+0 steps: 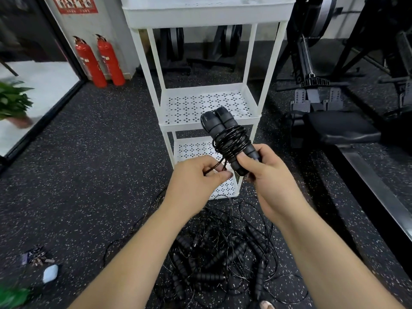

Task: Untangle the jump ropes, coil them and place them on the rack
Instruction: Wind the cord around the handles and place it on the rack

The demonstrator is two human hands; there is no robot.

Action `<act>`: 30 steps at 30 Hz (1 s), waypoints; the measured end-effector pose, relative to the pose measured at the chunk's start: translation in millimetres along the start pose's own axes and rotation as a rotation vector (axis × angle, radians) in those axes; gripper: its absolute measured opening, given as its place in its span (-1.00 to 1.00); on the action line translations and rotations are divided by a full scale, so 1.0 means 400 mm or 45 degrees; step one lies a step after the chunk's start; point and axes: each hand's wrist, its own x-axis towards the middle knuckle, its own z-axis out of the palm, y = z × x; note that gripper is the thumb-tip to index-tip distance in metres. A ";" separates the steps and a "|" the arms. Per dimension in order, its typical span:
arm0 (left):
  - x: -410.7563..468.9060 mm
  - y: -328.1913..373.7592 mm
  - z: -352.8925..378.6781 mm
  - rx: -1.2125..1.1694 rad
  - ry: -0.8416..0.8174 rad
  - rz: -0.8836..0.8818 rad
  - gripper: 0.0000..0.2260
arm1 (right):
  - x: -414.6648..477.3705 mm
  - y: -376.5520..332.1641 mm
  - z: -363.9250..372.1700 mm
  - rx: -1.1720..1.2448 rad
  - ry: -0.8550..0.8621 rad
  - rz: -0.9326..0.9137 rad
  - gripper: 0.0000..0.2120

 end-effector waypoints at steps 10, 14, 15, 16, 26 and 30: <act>-0.014 0.013 -0.027 -0.282 0.049 -0.074 -0.82 | 0.013 0.007 -0.002 -0.318 0.195 -0.124 -0.81; -0.019 0.016 -0.038 -0.727 0.090 -0.061 -0.93 | 0.012 0.010 0.004 -0.351 0.191 -0.093 -0.76; -0.021 0.021 -0.041 -0.771 0.092 -0.039 -0.94 | 0.011 0.010 0.008 -0.363 0.198 -0.089 -0.74; -0.024 0.026 -0.045 -0.788 0.096 -0.018 -0.94 | 0.008 0.009 0.013 -0.371 0.198 -0.082 -0.72; -0.034 0.034 -0.045 -0.072 0.019 0.239 -0.61 | -0.029 0.019 0.061 -0.242 0.121 0.012 -0.63; -0.036 0.032 -0.061 0.143 -0.055 0.307 -0.43 | -0.035 -0.004 0.049 0.118 -0.069 0.152 -0.64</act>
